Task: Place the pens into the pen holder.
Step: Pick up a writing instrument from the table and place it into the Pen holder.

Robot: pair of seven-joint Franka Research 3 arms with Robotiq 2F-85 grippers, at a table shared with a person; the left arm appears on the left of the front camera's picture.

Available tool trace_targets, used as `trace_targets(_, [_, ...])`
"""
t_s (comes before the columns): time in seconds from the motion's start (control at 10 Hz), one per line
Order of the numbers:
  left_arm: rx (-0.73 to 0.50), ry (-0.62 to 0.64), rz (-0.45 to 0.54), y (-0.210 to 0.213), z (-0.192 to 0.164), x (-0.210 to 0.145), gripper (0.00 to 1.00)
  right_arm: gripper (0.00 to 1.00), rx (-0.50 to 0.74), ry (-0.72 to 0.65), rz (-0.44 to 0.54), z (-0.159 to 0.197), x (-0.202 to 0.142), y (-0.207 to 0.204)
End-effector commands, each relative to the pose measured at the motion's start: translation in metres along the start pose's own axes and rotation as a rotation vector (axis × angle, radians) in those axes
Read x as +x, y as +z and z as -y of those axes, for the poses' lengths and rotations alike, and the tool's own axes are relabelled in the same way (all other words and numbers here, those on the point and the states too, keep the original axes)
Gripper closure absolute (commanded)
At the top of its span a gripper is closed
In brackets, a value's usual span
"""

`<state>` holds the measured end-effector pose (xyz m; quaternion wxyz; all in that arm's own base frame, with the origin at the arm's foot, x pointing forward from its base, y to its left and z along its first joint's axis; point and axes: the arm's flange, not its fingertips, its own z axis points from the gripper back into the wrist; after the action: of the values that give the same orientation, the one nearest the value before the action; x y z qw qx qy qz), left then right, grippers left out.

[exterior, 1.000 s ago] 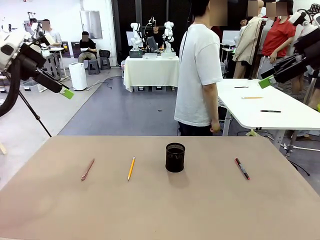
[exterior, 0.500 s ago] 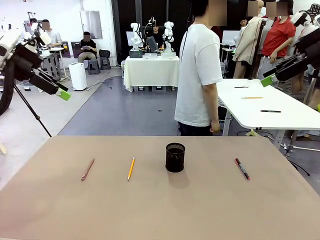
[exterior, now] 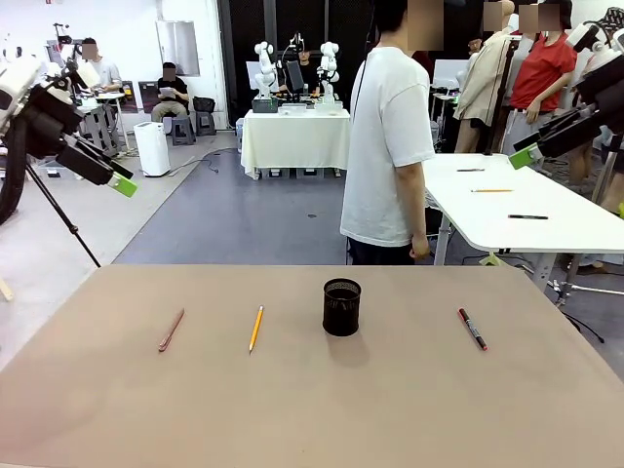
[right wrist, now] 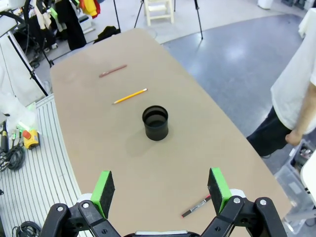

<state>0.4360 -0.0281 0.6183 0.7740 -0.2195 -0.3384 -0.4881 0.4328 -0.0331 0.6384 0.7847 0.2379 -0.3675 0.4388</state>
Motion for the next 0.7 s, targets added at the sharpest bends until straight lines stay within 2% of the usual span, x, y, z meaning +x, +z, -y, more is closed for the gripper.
trace_targets(0.0, [0.001,-0.002,0.002,0.001,0.0003,0.0009,0.0,0.0,0.001,0.003,0.007,-0.0008,0.0002,-0.0008])
trace_targets(0.6, [0.001,-0.002,0.002,0.001,0.0003,0.0009,0.0,0.0,0.001,0.003,0.007,-0.0008,0.0002,-0.0008])
